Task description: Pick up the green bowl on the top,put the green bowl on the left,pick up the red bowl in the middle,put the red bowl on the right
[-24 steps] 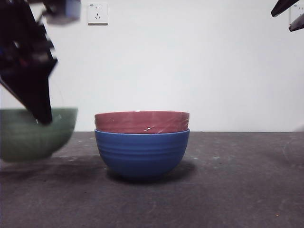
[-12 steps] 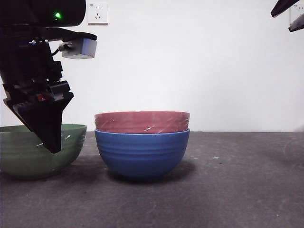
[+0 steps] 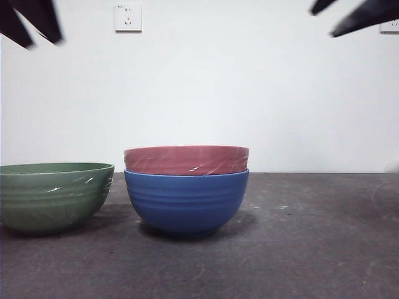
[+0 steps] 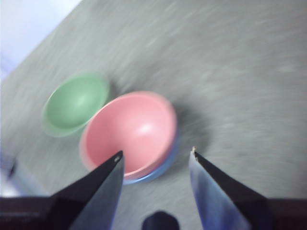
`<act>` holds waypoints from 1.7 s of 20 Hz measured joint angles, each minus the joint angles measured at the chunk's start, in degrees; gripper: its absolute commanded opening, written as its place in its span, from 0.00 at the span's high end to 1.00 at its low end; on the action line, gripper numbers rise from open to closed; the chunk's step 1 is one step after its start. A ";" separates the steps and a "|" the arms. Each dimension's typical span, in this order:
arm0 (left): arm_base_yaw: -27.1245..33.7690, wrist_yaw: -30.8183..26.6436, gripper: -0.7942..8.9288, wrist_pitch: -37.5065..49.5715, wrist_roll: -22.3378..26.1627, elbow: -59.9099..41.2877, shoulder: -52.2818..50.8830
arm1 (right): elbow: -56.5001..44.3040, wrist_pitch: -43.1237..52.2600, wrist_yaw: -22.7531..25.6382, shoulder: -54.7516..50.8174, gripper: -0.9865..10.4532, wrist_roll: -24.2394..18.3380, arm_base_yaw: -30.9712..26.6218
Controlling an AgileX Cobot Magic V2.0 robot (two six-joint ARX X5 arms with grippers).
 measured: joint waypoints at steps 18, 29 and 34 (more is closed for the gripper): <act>23.28 17.42 0.60 -9.57 0.48 0.00 -8.96 | 17.29 -7.30 8.22 35.41 0.72 -10.51 27.74; 23.28 17.42 0.60 -10.43 0.61 0.00 -8.96 | 17.33 -6.75 9.27 39.06 0.92 -13.31 28.35; 23.28 17.44 0.60 -10.43 0.61 0.00 -8.96 | 17.64 -6.71 12.57 38.86 0.92 -15.10 29.35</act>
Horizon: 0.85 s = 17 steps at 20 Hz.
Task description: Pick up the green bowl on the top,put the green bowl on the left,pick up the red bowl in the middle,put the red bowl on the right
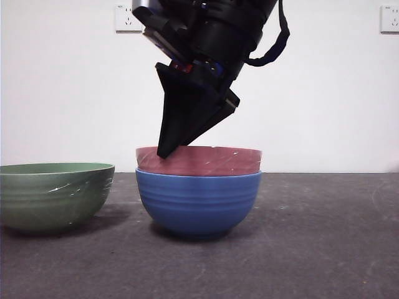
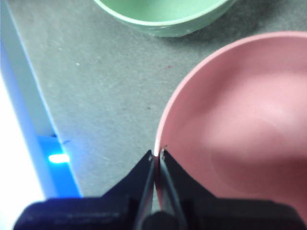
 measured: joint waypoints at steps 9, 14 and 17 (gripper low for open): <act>0.00 0.04 0.60 0.02 0.00 0.00 0.00 | -0.02 1.40 2.80 -4.50 0.92 -1.14 1.62; 0.00 0.09 0.60 0.02 0.02 0.00 0.00 | -0.02 1.66 10.97 -11.54 0.92 -1.14 1.57; 0.00 0.09 0.60 0.07 0.00 0.00 0.00 | -0.02 0.57 19.23 -18.10 0.92 -1.16 0.74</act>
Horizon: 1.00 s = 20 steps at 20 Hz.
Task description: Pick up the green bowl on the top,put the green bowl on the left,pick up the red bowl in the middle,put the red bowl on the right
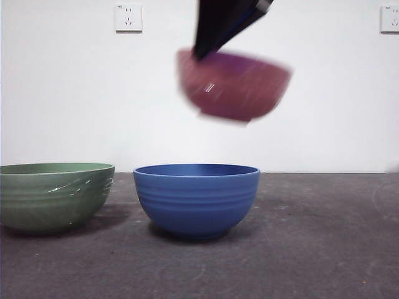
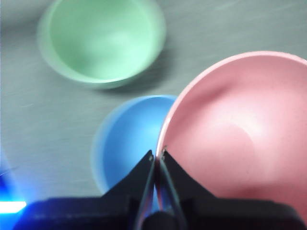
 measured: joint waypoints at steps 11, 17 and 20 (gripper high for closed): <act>0.00 0.02 0.60 0.02 0.02 0.00 0.00 | -11.96 -9.18 3.52 -10.32 0.92 6.73 -11.98; 0.00 0.02 0.60 0.02 0.02 0.00 0.00 | -22.27 2.97 0.92 -6.40 0.92 8.98 -11.93; 0.00 0.02 0.60 0.02 0.00 0.00 0.00 | -22.29 6.67 -0.63 -3.13 0.92 9.16 -11.96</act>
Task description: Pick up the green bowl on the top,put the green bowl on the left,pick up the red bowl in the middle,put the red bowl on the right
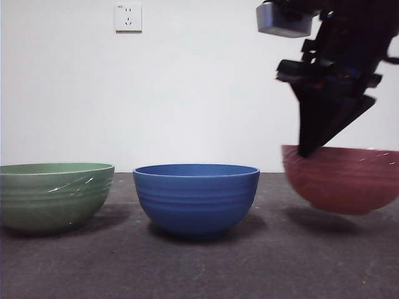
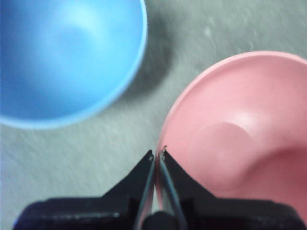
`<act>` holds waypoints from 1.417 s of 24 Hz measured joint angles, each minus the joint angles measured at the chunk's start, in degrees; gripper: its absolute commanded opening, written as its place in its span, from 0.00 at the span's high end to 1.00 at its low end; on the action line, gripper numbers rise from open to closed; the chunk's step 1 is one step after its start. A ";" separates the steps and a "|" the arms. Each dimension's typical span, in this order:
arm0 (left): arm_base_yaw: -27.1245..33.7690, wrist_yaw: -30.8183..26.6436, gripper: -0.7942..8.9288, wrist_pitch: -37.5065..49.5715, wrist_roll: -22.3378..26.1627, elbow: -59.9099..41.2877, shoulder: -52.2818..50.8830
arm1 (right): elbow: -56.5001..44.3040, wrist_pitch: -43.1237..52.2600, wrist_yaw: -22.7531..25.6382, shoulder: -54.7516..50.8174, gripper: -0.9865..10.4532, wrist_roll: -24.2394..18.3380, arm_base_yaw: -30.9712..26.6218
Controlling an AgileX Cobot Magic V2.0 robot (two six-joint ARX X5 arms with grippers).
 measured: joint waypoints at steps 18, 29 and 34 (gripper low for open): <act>0.00 0.13 0.60 5.73 0.00 0.00 0.00 | 0.02 13.60 -1.42 -12.33 0.71 3.10 -0.59; 0.00 0.02 0.93 20.94 0.00 -5.62 -3.87 | -8.13 17.97 -1.16 -35.98 0.93 5.57 -9.51; 0.00 0.00 0.93 24.98 -0.26 -13.33 -10.14 | -17.75 21.40 1.31 -43.19 0.93 7.08 -10.10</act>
